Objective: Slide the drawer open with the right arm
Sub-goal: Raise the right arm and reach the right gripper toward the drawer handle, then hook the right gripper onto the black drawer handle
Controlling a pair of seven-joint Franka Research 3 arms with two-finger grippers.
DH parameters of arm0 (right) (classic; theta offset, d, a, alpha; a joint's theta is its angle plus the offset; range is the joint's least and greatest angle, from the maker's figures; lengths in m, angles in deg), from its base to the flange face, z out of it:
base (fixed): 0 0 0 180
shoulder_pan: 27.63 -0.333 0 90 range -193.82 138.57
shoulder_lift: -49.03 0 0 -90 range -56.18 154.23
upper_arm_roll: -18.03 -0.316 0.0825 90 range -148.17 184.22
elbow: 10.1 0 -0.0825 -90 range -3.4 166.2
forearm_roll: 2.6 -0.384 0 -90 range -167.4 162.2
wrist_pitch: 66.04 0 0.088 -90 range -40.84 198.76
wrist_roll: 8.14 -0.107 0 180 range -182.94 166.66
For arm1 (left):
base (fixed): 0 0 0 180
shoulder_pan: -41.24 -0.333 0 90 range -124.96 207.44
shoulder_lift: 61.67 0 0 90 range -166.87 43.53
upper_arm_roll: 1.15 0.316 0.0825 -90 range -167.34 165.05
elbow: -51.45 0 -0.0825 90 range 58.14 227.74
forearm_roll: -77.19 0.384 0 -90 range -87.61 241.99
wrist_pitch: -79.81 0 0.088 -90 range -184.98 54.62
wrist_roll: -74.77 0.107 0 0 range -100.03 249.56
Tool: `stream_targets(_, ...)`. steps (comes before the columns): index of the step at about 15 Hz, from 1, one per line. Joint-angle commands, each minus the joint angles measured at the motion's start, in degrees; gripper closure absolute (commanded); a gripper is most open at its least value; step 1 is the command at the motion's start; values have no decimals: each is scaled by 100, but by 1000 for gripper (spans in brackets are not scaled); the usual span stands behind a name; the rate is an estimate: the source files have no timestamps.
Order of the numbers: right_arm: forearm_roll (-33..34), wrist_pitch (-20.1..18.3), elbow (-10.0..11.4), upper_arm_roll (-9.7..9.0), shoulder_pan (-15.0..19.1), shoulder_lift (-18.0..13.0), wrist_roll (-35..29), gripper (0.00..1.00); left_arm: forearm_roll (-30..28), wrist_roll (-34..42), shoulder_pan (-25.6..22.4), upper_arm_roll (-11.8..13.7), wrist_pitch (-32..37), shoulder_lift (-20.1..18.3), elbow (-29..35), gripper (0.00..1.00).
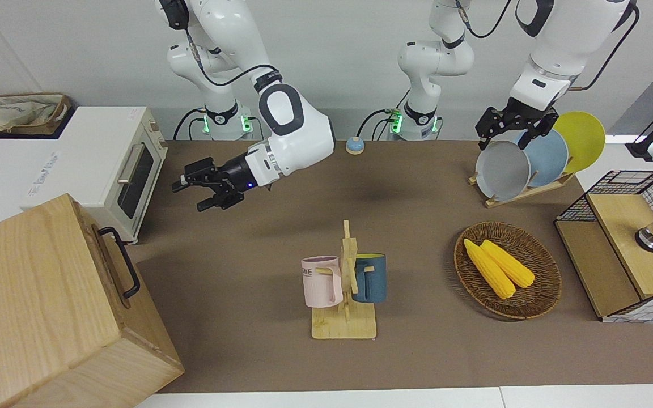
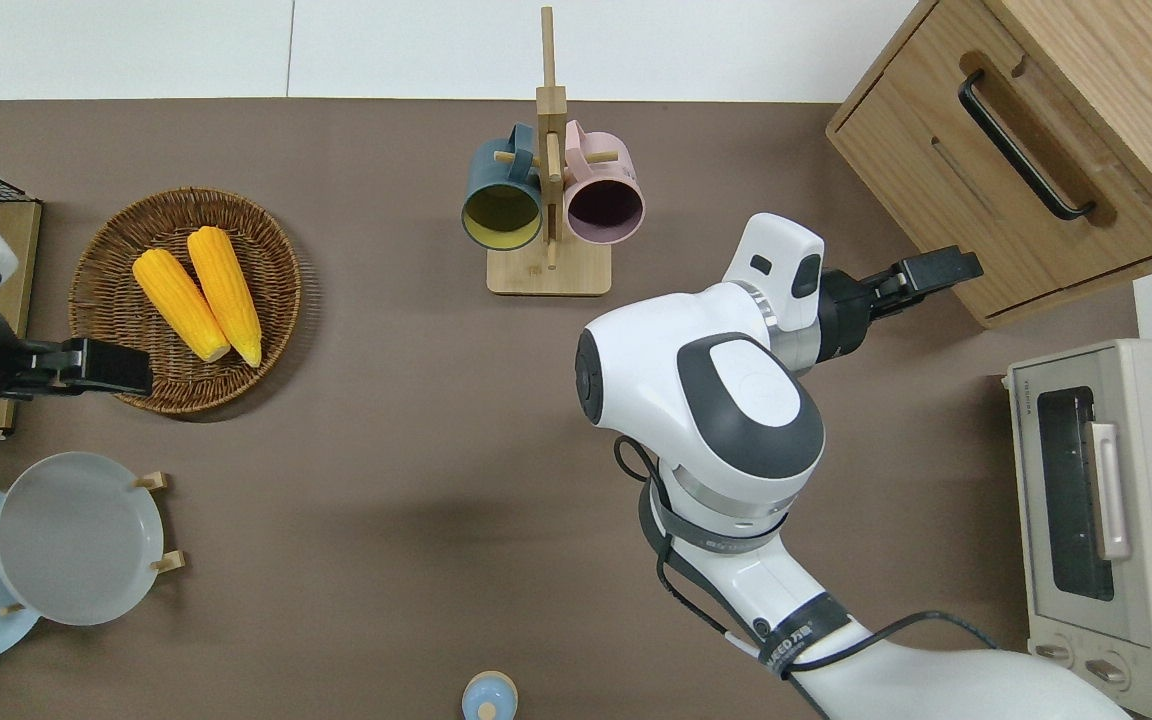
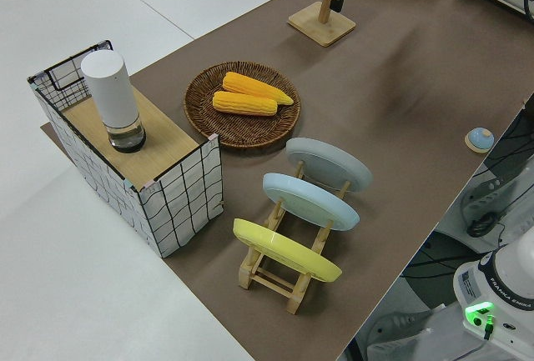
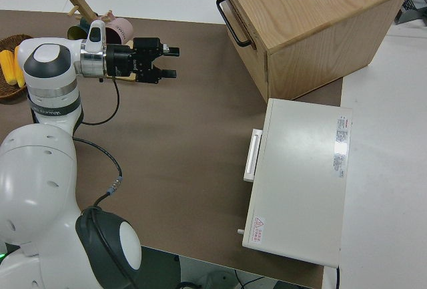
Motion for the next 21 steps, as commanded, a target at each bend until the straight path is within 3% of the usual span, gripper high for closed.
stream_targets(1, 562, 172, 1, 194, -18, 145, -179, 21, 73, 8, 21, 21, 82, -48, -12, 2)
stream_targets(4, 887, 375, 1, 379, -18, 189, -170, 21, 73, 8, 21, 21, 82, -48, -12, 2)
stream_targets(10, 1090, 726, 1, 546, -18, 242, -161, 23, 73, 8, 21, 21, 82, -48, -12, 2)
stream_targets(21, 1503, 1825, 10, 1390, -18, 294, -126, 51, 73, 8, 21, 21, 82, -48, -12, 2)
